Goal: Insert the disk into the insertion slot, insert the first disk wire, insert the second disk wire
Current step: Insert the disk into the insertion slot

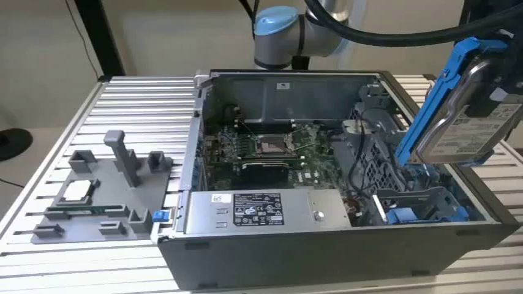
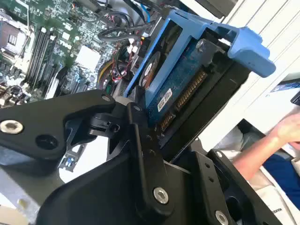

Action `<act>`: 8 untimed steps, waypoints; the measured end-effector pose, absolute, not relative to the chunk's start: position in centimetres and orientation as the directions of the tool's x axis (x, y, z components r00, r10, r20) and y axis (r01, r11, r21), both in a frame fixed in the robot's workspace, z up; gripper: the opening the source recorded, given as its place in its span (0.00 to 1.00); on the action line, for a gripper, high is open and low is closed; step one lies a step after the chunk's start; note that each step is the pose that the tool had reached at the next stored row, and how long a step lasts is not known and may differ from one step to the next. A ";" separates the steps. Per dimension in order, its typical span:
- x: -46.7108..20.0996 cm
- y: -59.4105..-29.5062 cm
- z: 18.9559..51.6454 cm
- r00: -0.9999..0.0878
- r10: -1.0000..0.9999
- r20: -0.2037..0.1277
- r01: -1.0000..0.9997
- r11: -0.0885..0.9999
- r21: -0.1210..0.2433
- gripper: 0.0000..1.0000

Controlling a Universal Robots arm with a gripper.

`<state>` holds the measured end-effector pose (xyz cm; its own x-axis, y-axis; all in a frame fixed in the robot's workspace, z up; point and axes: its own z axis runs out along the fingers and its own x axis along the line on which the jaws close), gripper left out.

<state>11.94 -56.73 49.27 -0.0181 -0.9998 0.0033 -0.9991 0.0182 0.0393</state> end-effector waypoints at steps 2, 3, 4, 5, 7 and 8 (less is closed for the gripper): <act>11.9 -56.7 49.3 -0.018 -1.000 0.003 -0.999 0.018 0.039 0.00; 11.9 -56.7 49.3 -0.018 -1.000 0.003 -0.999 0.018 0.039 0.00; 11.9 -56.7 49.3 -0.018 -1.000 0.003 -0.999 0.018 0.039 0.00; 11.9 -56.7 49.3 -0.018 -1.000 0.003 -0.999 0.018 0.039 0.00; 11.9 -56.7 49.3 -0.018 -1.000 0.004 -0.999 0.018 0.039 0.00; 11.9 -56.8 49.3 -0.018 -1.000 0.004 -0.999 0.018 0.039 0.00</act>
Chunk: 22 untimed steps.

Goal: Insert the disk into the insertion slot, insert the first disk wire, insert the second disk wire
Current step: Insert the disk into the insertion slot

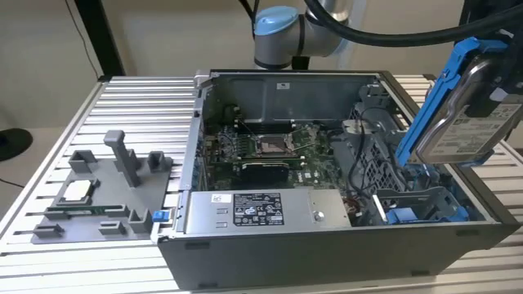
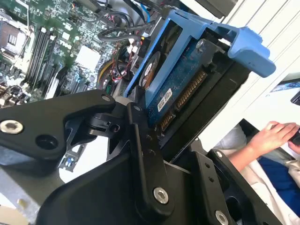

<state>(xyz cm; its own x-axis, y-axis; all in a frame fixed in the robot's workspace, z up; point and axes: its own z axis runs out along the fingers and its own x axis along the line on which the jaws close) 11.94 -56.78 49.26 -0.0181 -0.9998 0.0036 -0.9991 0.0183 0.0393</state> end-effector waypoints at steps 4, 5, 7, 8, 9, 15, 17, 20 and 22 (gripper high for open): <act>11.9 -57.0 49.1 -0.018 -1.000 0.003 -0.999 0.018 0.039 0.00; 11.9 -57.1 49.1 -0.018 -1.000 0.003 -0.999 0.018 0.039 0.00; 11.9 -57.3 49.0 -0.018 -1.000 0.003 -0.999 0.018 0.039 0.00; 11.9 -57.4 48.9 -0.018 -1.000 0.003 -0.999 0.018 0.039 0.00; 11.9 -57.5 48.9 -0.018 -1.000 0.003 -0.999 0.018 0.039 0.00; 11.9 -58.1 48.5 -0.018 -1.000 0.003 -0.999 0.018 0.039 0.00; 11.9 -58.2 48.2 -0.018 -1.000 0.003 -0.999 0.018 0.039 0.00; 11.9 -58.3 47.9 -0.018 -1.000 0.003 -0.999 0.018 0.039 0.00; 11.9 -58.4 47.8 -0.018 -1.000 0.003 -0.999 0.018 0.039 0.00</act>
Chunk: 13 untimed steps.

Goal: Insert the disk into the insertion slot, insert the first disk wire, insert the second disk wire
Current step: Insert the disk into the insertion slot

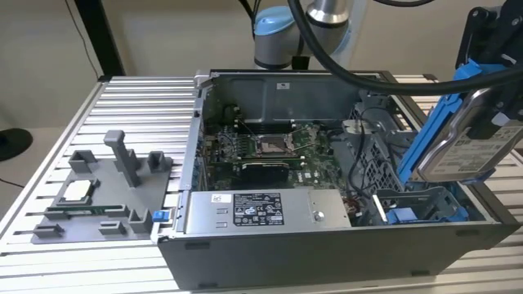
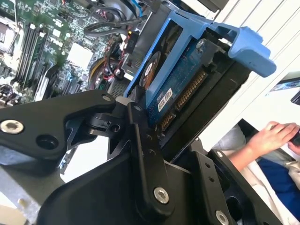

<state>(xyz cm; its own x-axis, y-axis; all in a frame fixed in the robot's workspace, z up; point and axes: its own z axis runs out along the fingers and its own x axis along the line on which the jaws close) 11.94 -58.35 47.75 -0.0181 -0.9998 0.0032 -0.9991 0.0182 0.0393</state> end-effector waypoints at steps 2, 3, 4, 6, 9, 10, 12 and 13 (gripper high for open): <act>11.9 -58.4 47.6 -0.018 -1.000 0.003 -0.999 0.018 0.039 0.00; 11.9 -58.4 47.6 -0.018 -1.000 0.003 -0.999 0.018 0.039 0.00; 11.9 -58.4 47.6 -0.018 -1.000 0.003 -0.999 0.018 0.039 0.00; 11.9 -58.4 47.5 -0.018 -1.000 0.003 -0.999 0.018 0.039 0.00; 11.9 -58.4 47.5 -0.018 -1.000 0.003 -0.999 0.018 0.039 0.00; 11.9 -58.4 47.5 -0.018 -1.000 0.003 -0.999 0.018 0.039 0.00; 11.9 -58.4 47.5 -0.018 -1.000 0.003 -0.999 0.018 0.039 0.00; 11.9 -58.4 47.4 -0.018 -1.000 0.003 -0.999 0.018 0.039 0.00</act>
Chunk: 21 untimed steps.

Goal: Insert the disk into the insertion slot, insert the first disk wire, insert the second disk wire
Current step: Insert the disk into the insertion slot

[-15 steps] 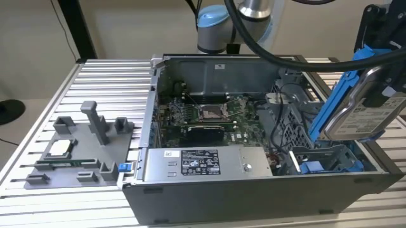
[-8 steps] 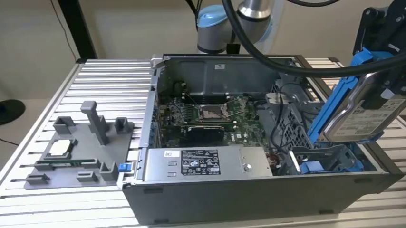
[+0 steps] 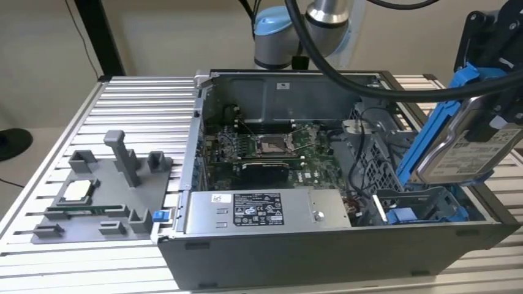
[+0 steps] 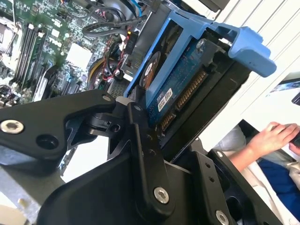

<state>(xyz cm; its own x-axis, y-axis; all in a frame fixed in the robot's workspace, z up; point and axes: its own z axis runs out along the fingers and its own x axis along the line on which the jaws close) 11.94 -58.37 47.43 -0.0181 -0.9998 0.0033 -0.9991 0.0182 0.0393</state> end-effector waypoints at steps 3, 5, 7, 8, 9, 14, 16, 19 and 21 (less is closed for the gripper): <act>11.9 -58.4 47.3 -0.018 -1.000 0.003 -0.999 0.018 0.039 0.00; 11.9 -58.4 47.1 -0.018 -1.000 0.003 -0.999 0.018 0.039 0.00; 11.9 -58.4 46.9 -0.018 -1.000 0.003 -0.999 0.018 0.039 0.00; 11.9 -58.4 46.8 -0.018 -1.000 0.003 -0.999 0.018 0.039 0.00; 11.9 -58.4 46.7 -0.018 -1.000 0.003 -0.999 0.018 0.039 0.00; 11.9 -58.4 46.2 -0.018 -1.000 0.003 -0.999 0.018 0.039 0.00; 11.9 -58.4 46.0 -0.018 -1.000 0.002 -0.999 0.018 0.039 0.00; 11.9 -58.4 45.8 -0.018 -1.000 0.001 -0.999 0.018 0.039 0.00; 11.9 -58.4 45.7 -0.018 -1.000 0.001 -0.999 0.018 0.039 0.00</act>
<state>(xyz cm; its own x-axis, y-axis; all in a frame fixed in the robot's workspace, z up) 11.95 -58.39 45.65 -0.0181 -0.9998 0.0011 -0.9991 0.0181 0.0394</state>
